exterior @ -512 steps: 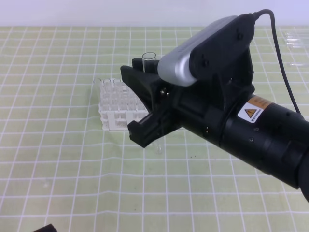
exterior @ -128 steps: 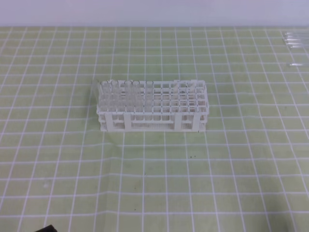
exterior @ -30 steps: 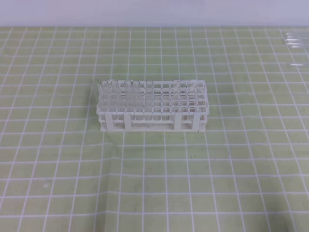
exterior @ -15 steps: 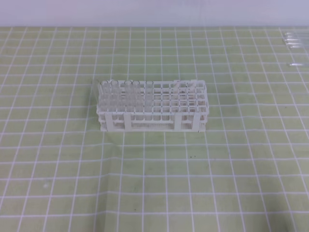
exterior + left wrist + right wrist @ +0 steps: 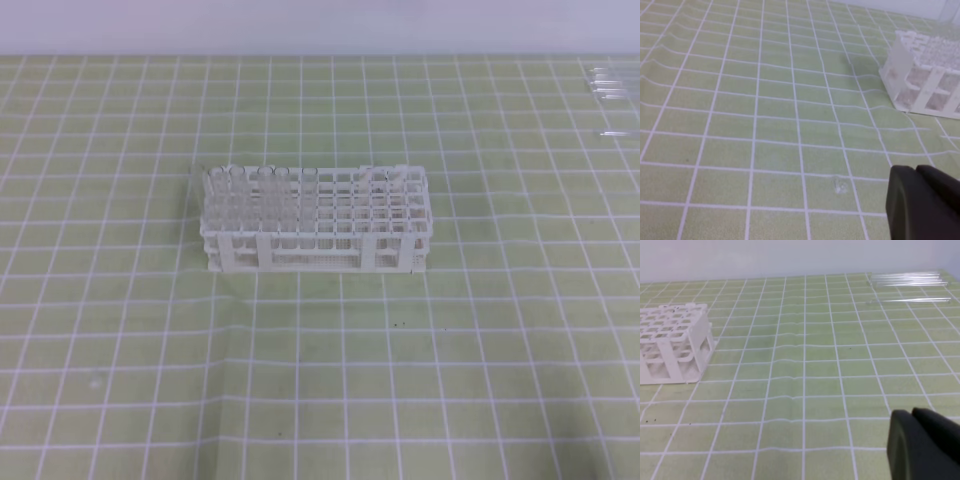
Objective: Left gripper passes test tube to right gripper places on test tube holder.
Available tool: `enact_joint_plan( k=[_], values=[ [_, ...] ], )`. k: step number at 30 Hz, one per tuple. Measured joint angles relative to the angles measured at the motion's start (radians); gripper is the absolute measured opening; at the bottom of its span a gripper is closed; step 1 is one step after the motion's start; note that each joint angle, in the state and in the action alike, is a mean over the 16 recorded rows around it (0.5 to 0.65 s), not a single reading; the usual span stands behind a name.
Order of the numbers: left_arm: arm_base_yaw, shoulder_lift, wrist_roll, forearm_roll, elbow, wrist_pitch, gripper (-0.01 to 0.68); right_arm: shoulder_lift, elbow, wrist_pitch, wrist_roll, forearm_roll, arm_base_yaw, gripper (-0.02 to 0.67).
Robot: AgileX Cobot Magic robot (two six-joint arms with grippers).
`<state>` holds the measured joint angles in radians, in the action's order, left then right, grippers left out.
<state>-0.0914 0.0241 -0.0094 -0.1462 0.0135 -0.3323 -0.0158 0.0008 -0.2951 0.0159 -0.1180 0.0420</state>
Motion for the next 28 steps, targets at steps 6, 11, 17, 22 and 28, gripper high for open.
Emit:
enact_joint_plan(
  k=[6,11,17,22,28],
  values=[
    [0.0,-0.006,0.0,0.0,-0.002,-0.002,-0.002,0.0,0.0,0.0,0.001,0.0,0.0,-0.016],
    [0.0,-0.006,0.0,0.0,-0.002,-0.003,-0.002,0.001,0.0,0.0,0.002,0.0,0.0,-0.016],
    [0.0,-0.008,0.0,0.0,-0.004,-0.004,-0.003,0.001,0.0,0.0,0.002,0.0,0.0,-0.016],
    [0.0,-0.007,0.0,0.0,-0.003,-0.004,-0.003,0.001,0.0,0.0,0.002,0.0,0.0,-0.016],
    [0.0,-0.007,0.0,0.0,-0.004,-0.003,-0.003,0.001,0.0,0.0,0.002,0.0,0.0,-0.016]
  ],
)
